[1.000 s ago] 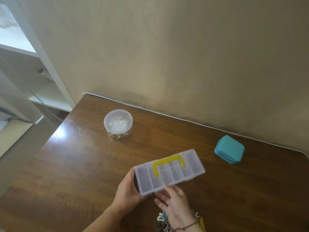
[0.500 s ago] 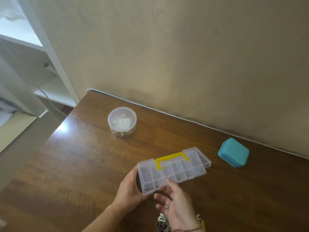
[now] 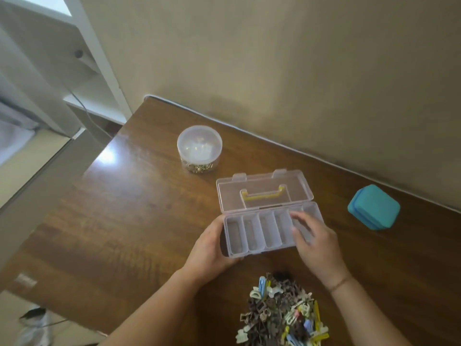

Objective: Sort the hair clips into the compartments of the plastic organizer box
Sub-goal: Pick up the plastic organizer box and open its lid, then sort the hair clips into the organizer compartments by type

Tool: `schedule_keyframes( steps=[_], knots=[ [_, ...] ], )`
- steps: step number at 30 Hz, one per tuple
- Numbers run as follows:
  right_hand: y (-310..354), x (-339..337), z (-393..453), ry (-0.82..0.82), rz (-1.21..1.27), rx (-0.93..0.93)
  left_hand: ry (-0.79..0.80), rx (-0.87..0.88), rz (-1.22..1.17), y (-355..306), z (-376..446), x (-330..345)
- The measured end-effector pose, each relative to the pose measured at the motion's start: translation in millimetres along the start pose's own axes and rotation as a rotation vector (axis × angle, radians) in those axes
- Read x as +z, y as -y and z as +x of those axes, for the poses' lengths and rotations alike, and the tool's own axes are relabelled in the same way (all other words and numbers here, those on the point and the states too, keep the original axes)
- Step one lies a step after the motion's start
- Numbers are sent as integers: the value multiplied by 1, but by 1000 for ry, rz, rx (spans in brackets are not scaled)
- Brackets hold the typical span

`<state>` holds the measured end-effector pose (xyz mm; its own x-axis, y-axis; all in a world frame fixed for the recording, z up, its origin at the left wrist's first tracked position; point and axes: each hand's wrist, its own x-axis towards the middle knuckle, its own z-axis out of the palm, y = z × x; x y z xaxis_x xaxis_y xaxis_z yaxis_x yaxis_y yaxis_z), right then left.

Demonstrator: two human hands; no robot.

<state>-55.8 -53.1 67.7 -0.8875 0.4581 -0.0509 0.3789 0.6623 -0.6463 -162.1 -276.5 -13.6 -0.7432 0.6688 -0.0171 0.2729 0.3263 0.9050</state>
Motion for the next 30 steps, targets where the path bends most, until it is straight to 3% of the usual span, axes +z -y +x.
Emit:
schedule_keyframes(
  steps=[4,7,13,24,30],
  knots=[
    [-21,13,-58,77,-119,-318,-9,-36,92,9,0,5],
    [-29,30,-79,157,-168,-371,21,-72,139,16,3,4],
    [-30,64,-85,328,-369,-416,53,13,350,19,13,-9],
    [-60,76,-91,121,-355,-530,16,199,502,36,5,-2],
    [-47,74,-83,137,-441,-707,-62,312,555,50,7,1]
  ],
)
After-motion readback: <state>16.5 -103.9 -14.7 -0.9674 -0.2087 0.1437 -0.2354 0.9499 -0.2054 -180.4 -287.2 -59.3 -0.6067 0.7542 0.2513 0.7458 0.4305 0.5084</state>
